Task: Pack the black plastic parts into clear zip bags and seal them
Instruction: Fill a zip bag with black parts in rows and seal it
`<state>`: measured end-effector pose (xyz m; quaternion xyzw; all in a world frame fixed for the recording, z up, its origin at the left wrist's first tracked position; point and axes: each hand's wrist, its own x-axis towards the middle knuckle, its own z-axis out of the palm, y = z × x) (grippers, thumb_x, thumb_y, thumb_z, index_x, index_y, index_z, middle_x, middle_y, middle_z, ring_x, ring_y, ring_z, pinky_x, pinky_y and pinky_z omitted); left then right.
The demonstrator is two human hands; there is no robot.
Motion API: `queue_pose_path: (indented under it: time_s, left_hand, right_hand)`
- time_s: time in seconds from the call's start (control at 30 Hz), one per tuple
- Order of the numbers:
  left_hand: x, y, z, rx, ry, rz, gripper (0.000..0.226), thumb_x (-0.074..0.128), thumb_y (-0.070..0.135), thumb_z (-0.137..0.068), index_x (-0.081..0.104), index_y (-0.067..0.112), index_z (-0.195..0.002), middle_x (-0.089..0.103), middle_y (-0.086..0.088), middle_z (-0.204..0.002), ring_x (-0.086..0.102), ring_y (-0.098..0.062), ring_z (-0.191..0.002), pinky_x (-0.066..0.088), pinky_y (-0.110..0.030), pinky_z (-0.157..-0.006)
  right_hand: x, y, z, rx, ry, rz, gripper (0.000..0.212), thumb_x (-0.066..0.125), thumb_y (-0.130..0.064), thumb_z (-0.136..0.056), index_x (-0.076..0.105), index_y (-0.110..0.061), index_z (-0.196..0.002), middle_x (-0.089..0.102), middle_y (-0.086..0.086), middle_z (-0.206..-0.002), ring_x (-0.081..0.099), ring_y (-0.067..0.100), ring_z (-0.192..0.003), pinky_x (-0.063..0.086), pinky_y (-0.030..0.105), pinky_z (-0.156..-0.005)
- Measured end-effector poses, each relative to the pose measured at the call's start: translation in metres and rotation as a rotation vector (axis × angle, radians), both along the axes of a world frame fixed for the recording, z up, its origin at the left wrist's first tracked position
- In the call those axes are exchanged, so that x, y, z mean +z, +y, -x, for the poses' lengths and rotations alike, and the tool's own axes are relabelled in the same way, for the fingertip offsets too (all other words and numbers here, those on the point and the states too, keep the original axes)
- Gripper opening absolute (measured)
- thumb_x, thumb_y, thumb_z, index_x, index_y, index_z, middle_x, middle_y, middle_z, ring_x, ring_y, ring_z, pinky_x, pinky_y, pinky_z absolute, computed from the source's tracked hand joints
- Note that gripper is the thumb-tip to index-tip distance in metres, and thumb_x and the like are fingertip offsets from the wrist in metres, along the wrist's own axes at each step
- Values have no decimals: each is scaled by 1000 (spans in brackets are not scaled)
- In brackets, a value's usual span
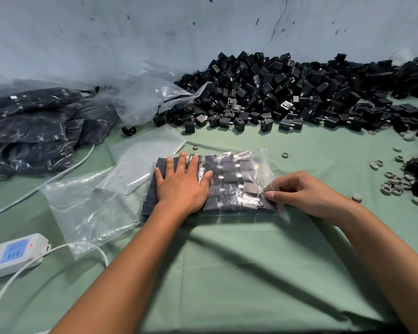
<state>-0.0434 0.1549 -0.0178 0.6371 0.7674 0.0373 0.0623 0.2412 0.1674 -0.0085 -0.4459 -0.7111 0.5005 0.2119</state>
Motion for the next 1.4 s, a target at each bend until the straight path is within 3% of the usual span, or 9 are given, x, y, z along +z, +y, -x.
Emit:
queue_pose_path:
  time_s: [0.27, 0.43, 0.6, 0.7, 0.87, 1.0, 1.1, 1.23, 1.4]
  left_hand:
    - [11, 11, -45, -146, -37, -69, 76, 19, 68, -101, 10, 25, -163, -7, 0, -171, -14, -29, -157, -12, -59, -122]
    - [-1, 16, -58, -288, -16, -29, 67, 11, 63, -104, -2, 34, -163, -10, 6, -171, -13, -26, -157, -13, -56, -124]
    - [-11, 16, -56, -295, 5, -70, 67, 7, 65, -102, -1, 36, -163, -8, 8, -171, -10, -24, -158, -15, -52, -121]
    - [-12, 16, -56, -293, 7, -87, 68, 6, 65, -102, 1, 36, -163, -6, 8, -171, -9, -23, -158, -16, -51, -120]
    - [-14, 15, -56, -292, 3, -96, 67, 5, 63, -102, 2, 36, -163, -5, 6, -171, -8, -23, -158, -12, -52, -123]
    - [-14, 15, -56, -291, 15, -93, 66, 5, 61, -103, 1, 36, -163, -6, 6, -171, -8, -23, -158, -9, -53, -126]
    - [-14, 14, -57, -290, 20, -84, 65, 5, 59, -103, 0, 36, -163, -7, 6, -171, -9, -23, -158, -9, -53, -126]
    - [-14, 14, -57, -289, 24, -75, 67, 2, 59, -101, -7, 34, -162, -11, 4, -170, -11, -22, -158, -9, -52, -126]
    - [-13, 14, -57, -285, 26, -67, 68, 2, 58, -102, -9, 30, -162, -12, 4, -170, -10, -22, -158, -7, -52, -127]
  right_hand:
    - [-8, 0, 10, -136, 35, -47, 26, 83, -50, -76, 82, -26, -87, 66, -6, -60, 43, 10, -53, 32, 18, -48]
    - [-8, -1, 10, -181, 69, -36, 35, 89, -48, -68, 79, -16, -80, 74, 11, -71, 55, 11, -58, 41, 22, -56]
    - [-7, 5, 11, -301, 52, -43, 49, 94, -46, -63, 66, -6, -71, 58, -1, -55, 44, 9, -49, 35, 16, -46]
    - [-3, 30, 8, -552, 92, -113, 49, 85, -53, -76, 63, -8, -72, 56, 1, -57, 45, 12, -52, 40, 26, -54]
    - [1, 107, 12, -638, -288, -410, 22, 67, -33, -97, 68, -15, -109, 71, 7, -102, 68, 29, -99, 54, 44, -92]
    - [-2, 159, 25, -349, -606, -556, 56, 60, -12, -100, 43, -26, -152, 34, 9, -159, 28, 36, -144, 32, 50, -118]
    - [-6, 183, 33, -204, -742, -513, 61, 52, -8, -102, 37, -30, -157, 14, 4, -170, 11, 36, -152, 23, 53, -122]
    - [-10, 183, 38, -280, -695, -582, 26, 61, -13, -100, 64, -19, -125, 43, 14, -139, 39, 39, -129, 40, 48, -108]
    - [-6, 139, 18, -548, -306, -549, 26, 76, -19, -93, 56, -13, -109, 64, 8, -109, 60, 29, -101, 49, 40, -88]
